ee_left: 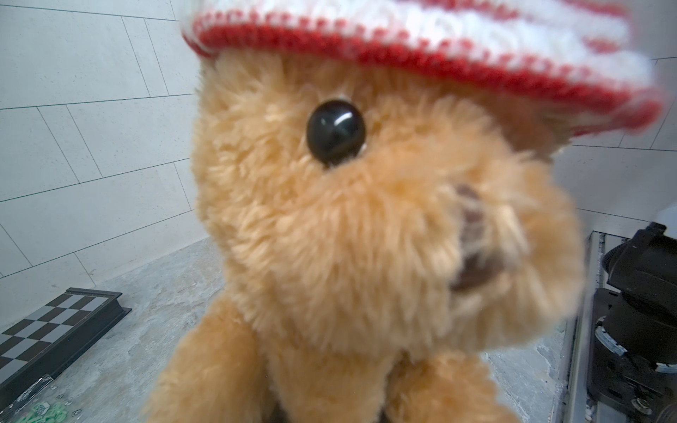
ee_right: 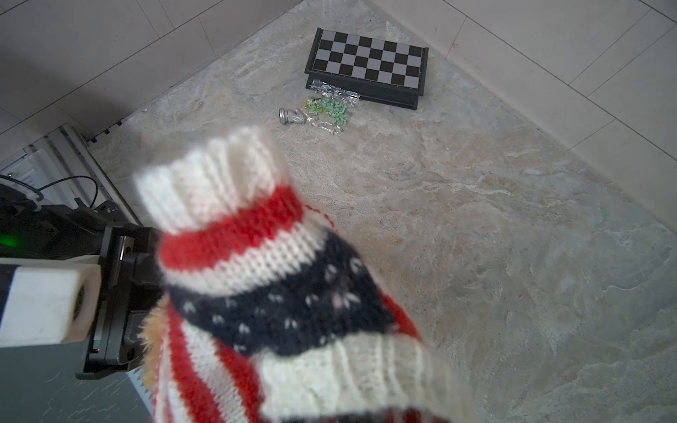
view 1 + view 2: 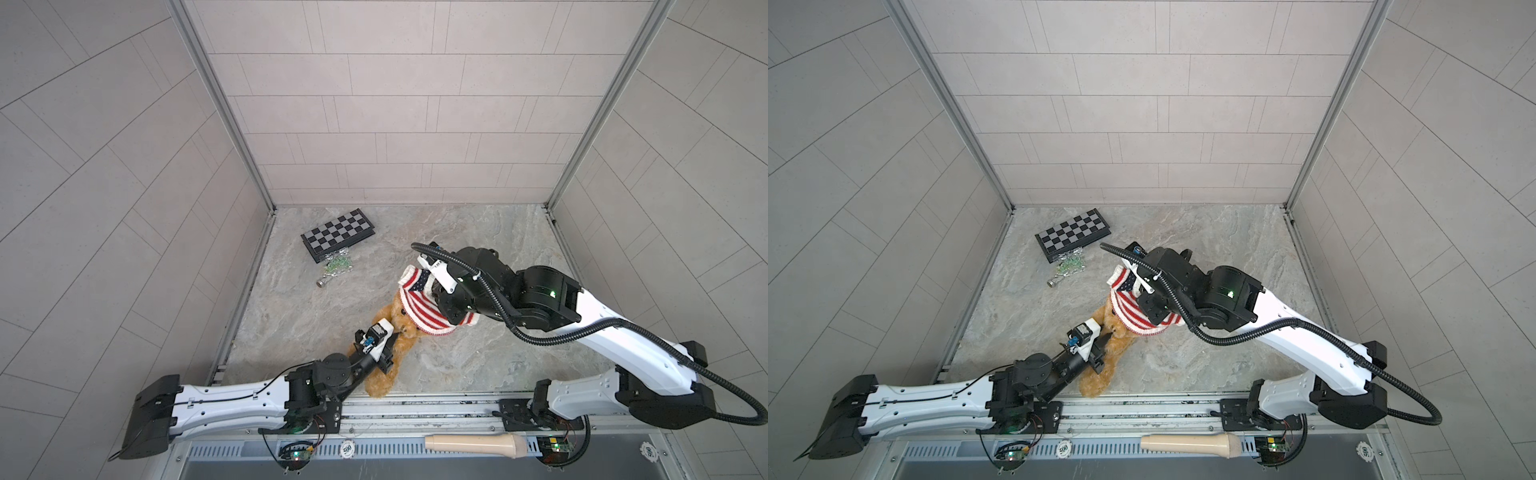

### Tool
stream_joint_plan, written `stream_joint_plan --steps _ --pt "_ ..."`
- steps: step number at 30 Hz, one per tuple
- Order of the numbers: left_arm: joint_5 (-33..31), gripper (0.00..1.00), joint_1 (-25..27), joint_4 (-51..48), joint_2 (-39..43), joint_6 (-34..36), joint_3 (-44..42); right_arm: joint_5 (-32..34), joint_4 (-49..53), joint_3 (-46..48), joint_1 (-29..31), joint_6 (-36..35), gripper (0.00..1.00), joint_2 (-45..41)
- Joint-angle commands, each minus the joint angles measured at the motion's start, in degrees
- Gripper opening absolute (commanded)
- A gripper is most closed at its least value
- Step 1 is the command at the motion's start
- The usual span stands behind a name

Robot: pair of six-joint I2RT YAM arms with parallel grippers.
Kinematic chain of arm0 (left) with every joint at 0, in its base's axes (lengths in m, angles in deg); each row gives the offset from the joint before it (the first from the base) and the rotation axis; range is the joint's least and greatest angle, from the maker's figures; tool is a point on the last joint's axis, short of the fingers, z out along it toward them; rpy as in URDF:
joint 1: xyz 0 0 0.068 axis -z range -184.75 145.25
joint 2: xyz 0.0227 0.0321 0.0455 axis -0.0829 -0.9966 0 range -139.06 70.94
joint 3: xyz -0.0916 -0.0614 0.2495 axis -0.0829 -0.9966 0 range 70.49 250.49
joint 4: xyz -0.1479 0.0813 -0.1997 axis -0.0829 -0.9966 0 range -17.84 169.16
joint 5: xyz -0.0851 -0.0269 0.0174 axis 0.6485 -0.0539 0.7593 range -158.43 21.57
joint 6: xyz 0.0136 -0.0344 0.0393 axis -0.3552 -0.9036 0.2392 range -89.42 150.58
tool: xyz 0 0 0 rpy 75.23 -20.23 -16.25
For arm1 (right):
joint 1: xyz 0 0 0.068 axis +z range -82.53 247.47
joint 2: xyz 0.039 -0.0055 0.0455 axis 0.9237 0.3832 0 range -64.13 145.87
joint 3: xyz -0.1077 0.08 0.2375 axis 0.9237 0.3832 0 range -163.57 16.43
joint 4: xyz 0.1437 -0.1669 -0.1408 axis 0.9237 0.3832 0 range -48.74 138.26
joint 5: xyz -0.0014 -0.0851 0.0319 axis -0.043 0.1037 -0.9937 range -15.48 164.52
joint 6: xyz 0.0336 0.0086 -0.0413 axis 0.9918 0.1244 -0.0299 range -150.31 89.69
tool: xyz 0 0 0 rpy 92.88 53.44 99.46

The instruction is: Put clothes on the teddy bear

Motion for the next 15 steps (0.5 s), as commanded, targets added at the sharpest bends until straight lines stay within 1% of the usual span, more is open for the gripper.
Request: stream_joint_plan --steps 1,6,7,11,15 --pt "1.1 0.0 0.1 0.6 1.1 0.7 1.8 -6.8 -0.5 0.3 -0.1 -1.9 0.21 0.0" --pt "1.3 0.0 0.1 -0.4 1.8 1.1 2.0 -11.6 1.1 -0.1 -0.1 -2.8 0.38 0.4" --pt "1.2 0.0 0.1 -0.6 1.9 1.1 2.0 -12.5 1.2 -0.2 -0.1 -2.8 0.4 0.5" --pt "1.3 0.0 0.1 -1.4 2.6 1.3 2.0 -12.4 1.8 -0.2 -0.1 -2.8 0.43 1.6" --pt "1.5 0.0 0.1 -2.3 3.3 1.7 2.1 -10.4 2.5 0.3 -0.7 -2.4 0.43 2.1"
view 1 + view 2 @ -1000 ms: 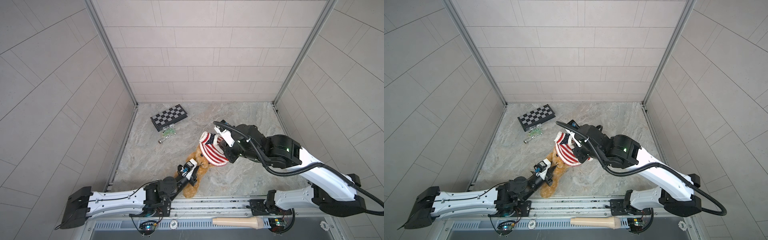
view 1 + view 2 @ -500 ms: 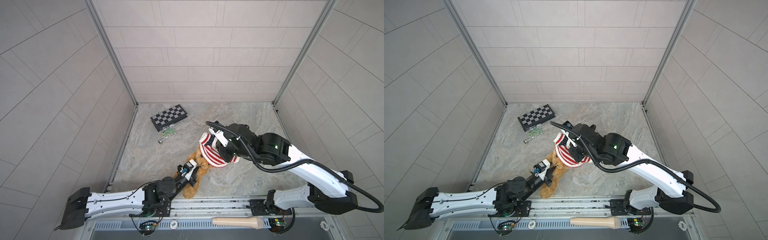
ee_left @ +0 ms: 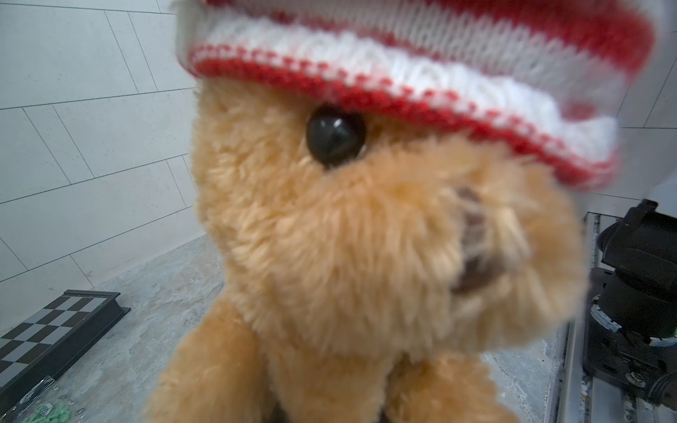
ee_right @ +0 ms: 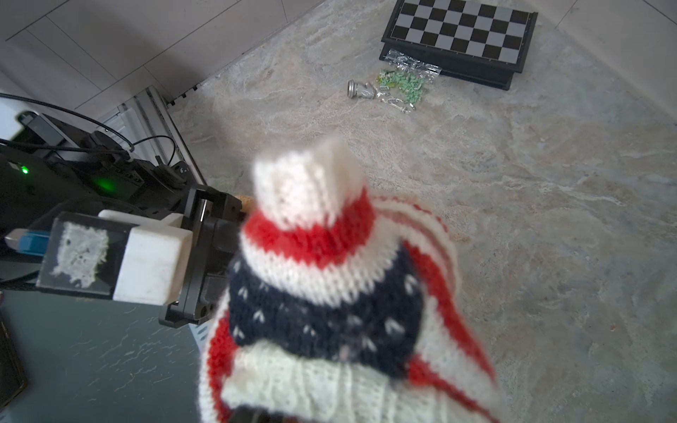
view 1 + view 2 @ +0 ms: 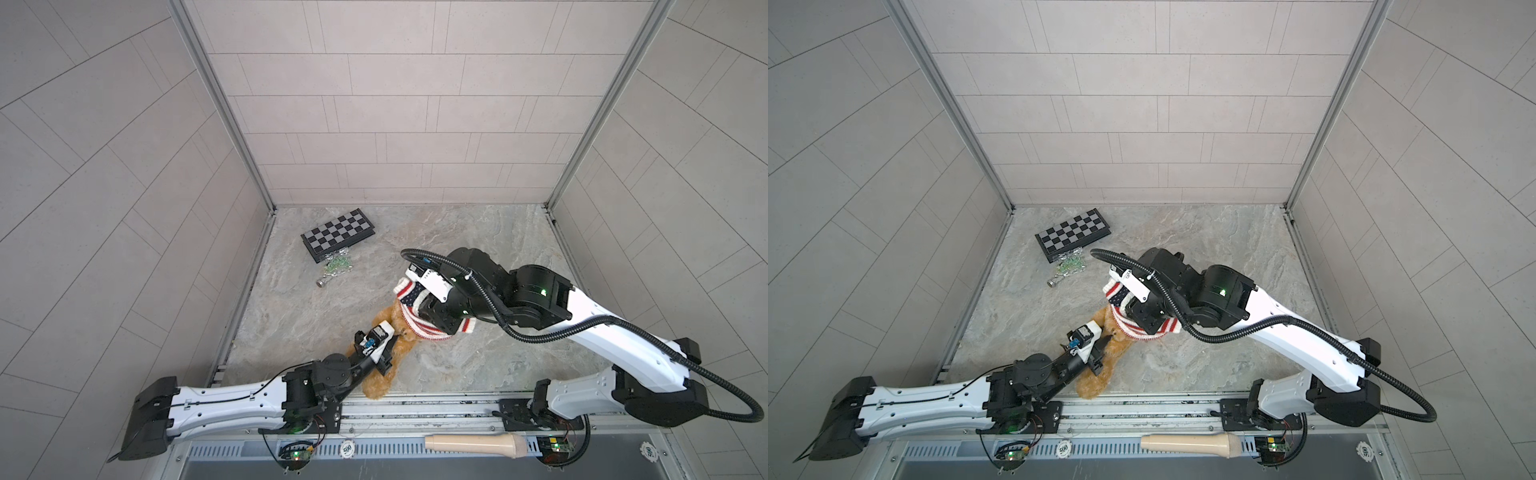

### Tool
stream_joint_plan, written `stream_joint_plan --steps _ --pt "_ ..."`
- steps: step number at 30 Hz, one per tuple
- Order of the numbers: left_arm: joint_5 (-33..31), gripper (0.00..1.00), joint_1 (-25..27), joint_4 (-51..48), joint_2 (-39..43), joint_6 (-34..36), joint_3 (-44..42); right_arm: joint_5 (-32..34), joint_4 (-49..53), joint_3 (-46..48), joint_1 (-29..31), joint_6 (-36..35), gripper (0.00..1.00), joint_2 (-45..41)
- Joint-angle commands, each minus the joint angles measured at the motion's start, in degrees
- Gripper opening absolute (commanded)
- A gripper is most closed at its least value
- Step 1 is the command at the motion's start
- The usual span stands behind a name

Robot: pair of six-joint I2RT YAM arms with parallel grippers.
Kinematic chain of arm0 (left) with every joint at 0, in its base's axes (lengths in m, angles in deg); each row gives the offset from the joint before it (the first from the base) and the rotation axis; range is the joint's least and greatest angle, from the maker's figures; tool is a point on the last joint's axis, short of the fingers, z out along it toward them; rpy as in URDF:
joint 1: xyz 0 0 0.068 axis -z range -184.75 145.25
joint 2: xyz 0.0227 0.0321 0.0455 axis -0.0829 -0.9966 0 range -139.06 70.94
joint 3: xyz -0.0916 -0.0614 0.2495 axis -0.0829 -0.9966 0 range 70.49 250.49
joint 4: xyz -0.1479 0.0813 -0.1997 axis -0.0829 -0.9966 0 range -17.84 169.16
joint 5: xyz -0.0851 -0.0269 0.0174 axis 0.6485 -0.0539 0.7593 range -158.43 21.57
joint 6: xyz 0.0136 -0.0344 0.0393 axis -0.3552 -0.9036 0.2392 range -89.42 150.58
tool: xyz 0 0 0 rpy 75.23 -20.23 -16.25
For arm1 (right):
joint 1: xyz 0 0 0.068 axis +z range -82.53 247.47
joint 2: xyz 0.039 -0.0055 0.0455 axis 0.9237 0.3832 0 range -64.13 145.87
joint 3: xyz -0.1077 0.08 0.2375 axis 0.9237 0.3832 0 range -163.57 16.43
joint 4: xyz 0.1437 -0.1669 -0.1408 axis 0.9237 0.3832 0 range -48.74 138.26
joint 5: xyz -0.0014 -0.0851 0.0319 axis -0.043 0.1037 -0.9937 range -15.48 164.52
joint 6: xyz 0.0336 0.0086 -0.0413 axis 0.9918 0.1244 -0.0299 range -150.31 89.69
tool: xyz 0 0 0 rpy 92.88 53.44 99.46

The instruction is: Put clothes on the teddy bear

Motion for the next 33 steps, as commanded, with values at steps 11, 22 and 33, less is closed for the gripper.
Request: stream_joint_plan --steps 11,22,33 --pt "0.6 0.0 0.1 1.0 1.8 1.6 2.7 -1.6 -0.6 5.2 -1.8 1.9 0.52 -0.4" --pt "-0.7 0.0 0.1 0.8 -0.7 0.7 3.5 -5.2 -2.8 8.3 -1.8 1.4 0.21 -1.3" --pt "-2.6 0.08 0.0 1.0 -6.2 -2.7 5.4 -7.6 -11.1 15.9 -4.9 -0.4 0.0 -9.2"
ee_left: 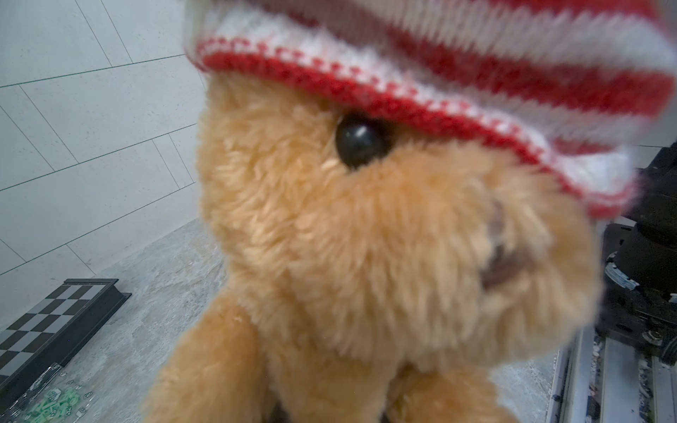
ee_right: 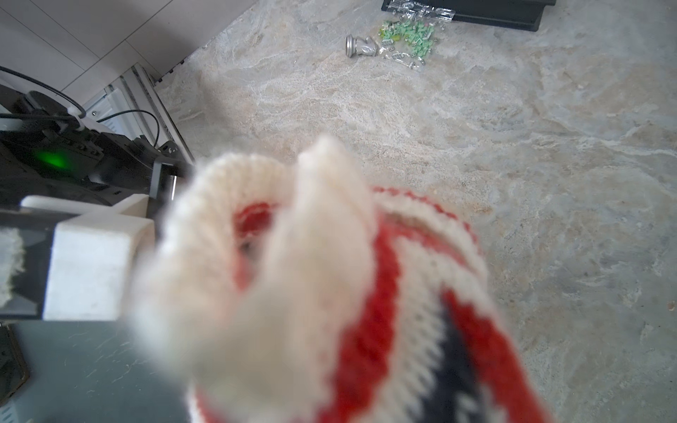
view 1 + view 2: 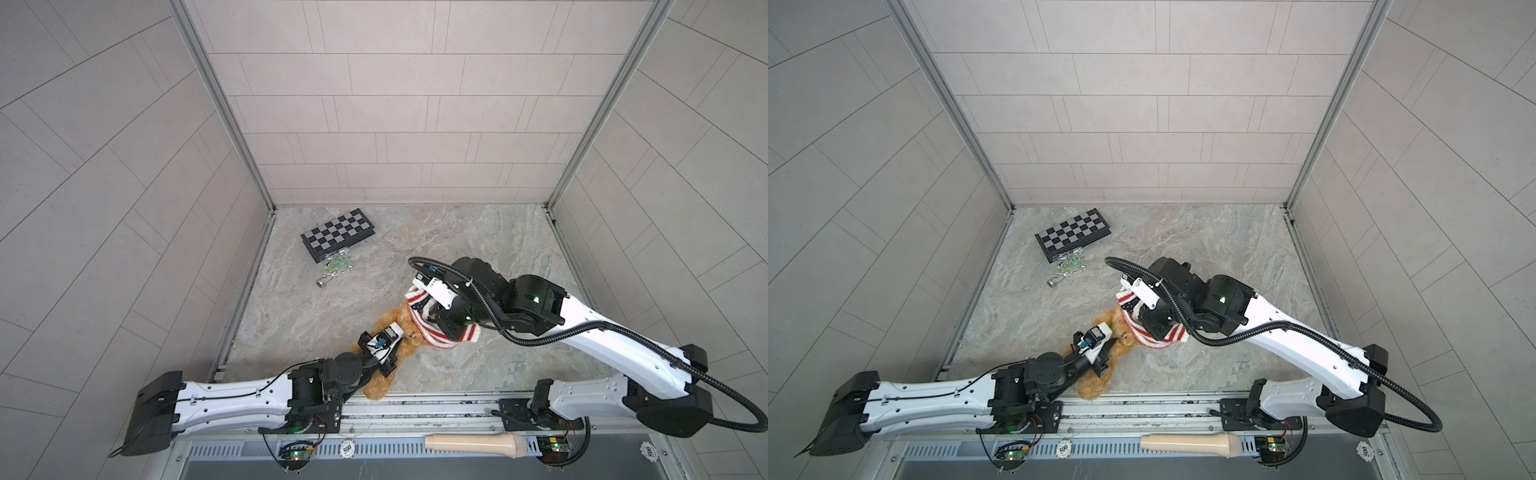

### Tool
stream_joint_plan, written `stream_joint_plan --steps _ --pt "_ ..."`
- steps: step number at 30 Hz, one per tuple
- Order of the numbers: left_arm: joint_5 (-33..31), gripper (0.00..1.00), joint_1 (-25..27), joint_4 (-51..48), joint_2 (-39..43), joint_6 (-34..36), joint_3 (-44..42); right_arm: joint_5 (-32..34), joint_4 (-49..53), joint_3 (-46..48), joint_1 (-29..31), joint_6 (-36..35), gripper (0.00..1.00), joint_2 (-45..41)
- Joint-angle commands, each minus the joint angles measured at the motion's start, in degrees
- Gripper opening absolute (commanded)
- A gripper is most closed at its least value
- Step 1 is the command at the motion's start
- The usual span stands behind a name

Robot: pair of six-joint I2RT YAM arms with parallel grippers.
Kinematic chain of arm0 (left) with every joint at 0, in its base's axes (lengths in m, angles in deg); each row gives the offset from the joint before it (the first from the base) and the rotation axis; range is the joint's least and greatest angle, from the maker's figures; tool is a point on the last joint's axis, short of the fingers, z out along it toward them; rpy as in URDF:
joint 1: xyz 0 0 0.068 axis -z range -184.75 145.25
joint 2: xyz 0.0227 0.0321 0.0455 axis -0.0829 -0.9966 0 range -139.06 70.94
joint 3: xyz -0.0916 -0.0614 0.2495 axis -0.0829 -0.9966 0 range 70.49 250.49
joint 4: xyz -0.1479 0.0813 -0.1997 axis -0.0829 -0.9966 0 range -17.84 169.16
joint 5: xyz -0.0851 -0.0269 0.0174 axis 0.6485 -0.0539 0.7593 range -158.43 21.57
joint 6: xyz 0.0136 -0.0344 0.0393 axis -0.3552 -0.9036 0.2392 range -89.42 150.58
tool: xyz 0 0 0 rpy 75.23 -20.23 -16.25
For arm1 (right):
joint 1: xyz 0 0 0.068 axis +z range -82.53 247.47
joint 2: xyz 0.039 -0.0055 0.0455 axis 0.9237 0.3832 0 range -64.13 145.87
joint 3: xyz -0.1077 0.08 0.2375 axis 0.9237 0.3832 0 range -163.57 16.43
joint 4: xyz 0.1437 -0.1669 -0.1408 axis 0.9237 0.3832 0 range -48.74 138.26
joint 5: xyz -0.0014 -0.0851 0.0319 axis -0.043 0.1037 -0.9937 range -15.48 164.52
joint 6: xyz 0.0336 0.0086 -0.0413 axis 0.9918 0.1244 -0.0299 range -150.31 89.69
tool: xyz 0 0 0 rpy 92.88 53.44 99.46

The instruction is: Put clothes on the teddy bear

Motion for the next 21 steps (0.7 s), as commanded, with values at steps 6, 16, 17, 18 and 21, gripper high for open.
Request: stream_joint_plan --steps 6,16,17,18,21 --pt "0.0 0.57 -0.2 1.6 -3.9 -5.1 5.6 -6.7 -9.2 6.4 -5.7 -1.4 0.0 -7.1" --pt "16.6 0.74 -11.4 -13.3 3.4 -28.9 4.1 -8.1 -20.2 19.2 -15.6 -11.4 0.0 -15.6" --pt "18.2 0.73 -12.7 -15.3 4.7 -31.0 4.3 -9.0 -21.2 20.0 -16.5 -12.4 0.0 -15.5" --pt "19.7 0.74 -13.8 -17.1 5.9 -32.8 4.7 -9.3 -22.4 20.8 -17.3 -13.2 0.0 -15.5" --pt "23.1 0.75 -16.4 -22.1 8.3 -36.5 7.4 -9.8 -26.3 23.1 -19.1 -14.8 0.0 -15.0"
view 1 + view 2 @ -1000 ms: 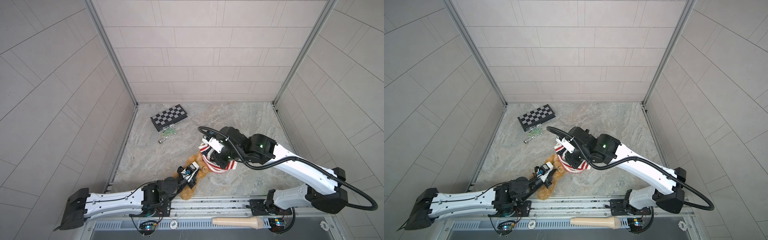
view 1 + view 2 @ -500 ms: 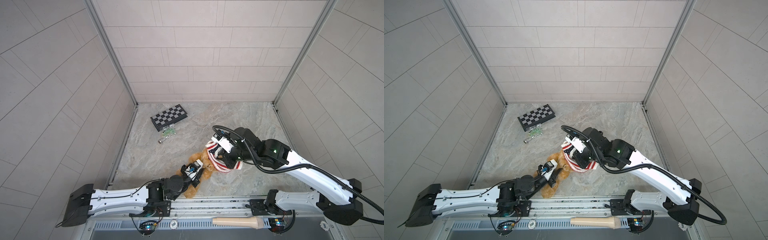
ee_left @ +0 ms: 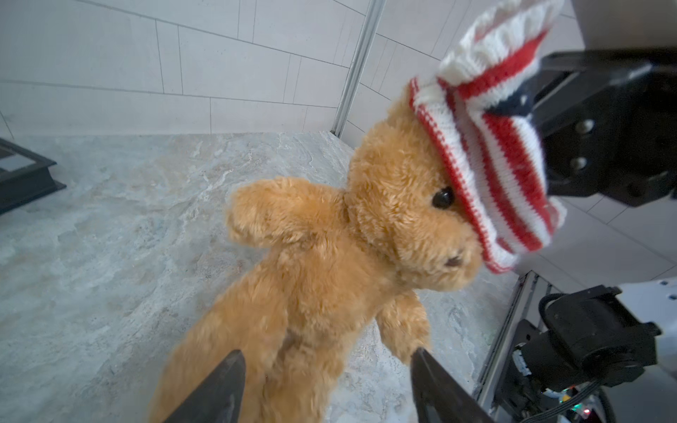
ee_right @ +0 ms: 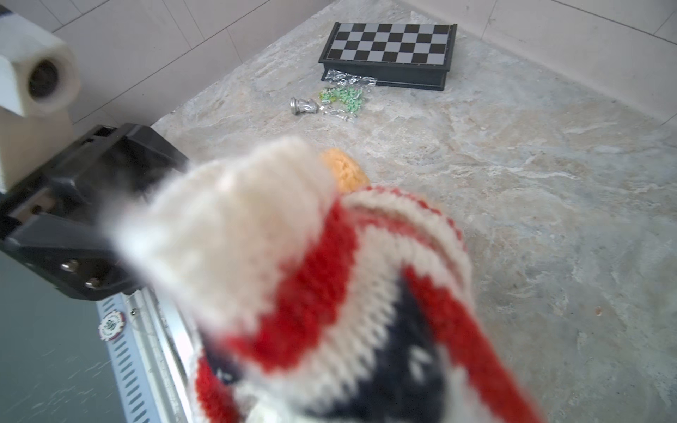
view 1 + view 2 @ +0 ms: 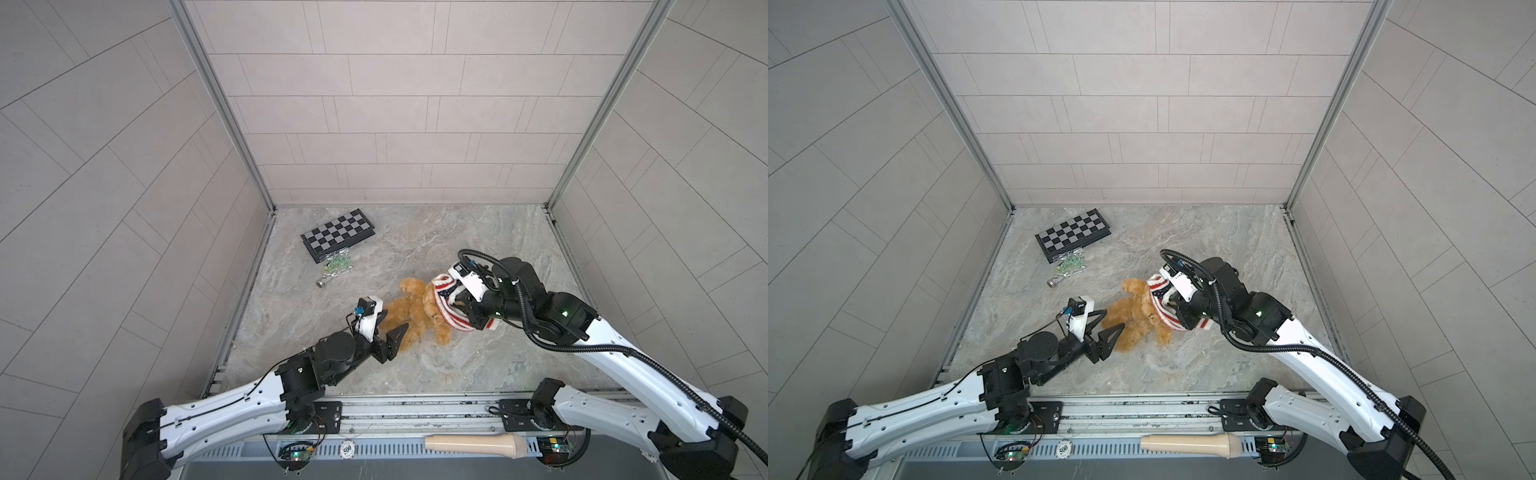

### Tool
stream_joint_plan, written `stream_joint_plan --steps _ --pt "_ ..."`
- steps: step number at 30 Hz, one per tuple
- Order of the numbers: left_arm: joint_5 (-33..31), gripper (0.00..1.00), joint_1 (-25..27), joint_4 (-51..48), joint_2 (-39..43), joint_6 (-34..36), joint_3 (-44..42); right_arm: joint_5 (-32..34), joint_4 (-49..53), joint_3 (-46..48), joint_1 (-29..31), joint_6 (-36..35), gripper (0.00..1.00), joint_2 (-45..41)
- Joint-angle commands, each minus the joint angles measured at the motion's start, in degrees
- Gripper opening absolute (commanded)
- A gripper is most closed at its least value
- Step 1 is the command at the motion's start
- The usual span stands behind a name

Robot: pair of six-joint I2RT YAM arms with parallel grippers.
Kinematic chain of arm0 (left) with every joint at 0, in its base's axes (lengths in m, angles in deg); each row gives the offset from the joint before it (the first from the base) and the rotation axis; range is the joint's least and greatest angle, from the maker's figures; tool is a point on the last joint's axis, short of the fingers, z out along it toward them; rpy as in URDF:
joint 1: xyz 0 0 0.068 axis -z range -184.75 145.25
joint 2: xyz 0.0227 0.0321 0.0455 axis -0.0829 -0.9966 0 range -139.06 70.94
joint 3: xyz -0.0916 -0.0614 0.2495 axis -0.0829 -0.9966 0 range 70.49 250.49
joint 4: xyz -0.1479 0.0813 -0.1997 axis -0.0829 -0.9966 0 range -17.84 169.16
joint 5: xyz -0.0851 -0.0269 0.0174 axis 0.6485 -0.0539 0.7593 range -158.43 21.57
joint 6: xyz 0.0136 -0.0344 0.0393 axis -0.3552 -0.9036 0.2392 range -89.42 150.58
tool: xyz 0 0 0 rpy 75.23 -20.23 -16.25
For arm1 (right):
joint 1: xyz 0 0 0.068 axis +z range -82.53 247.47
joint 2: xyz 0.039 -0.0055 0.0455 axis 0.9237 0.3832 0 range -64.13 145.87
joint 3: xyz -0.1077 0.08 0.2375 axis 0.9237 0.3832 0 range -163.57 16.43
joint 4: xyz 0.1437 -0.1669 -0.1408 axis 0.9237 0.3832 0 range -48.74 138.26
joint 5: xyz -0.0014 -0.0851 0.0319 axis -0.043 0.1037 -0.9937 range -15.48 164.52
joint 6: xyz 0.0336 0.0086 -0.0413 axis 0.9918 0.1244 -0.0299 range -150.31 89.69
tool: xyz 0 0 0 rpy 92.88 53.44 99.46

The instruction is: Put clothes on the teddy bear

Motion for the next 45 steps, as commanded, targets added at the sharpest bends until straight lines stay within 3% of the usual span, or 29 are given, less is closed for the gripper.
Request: stream_joint_plan --steps 1,4,11,16,26,37,45 --pt "7.0 0.75 -2.8 -8.4 1.9 -8.7 3.9 -3.2 -9.3 1.5 -1.7 -4.6 0.0 -0.2" --pt "12.7 0.66 -7.1 -8.2 -0.7 -11.8 8.0 -4.7 -13.3 3.2 -1.9 -6.7 0.0 0.4" --pt "27.1 0.42 -14.3 6.8 -15.3 -21.2 13.4 -6.8 -20.5 6.3 -1.9 -8.8 0.0 2.6" --pt "29.2 0.31 -14.4 9.1 -21.0 -21.5 16.4 -9.1 -24.9 8.4 -1.8 -8.4 0.0 2.4" --pt "30.9 0.3 -14.6 17.6 -25.7 -24.7 16.6 -11.6 -25.6 8.9 -1.8 -8.8 0.0 2.4" --pt "31.1 0.22 -16.5 16.5 -24.3 -24.2 17.2 -12.2 -24.7 8.7 -1.5 -9.6 0.0 2.0" --pt "30.2 0.08 -16.6 15.1 -22.9 -23.7 17.0 -11.9 -24.0 8.5 -1.2 -10.1 0.0 1.4"
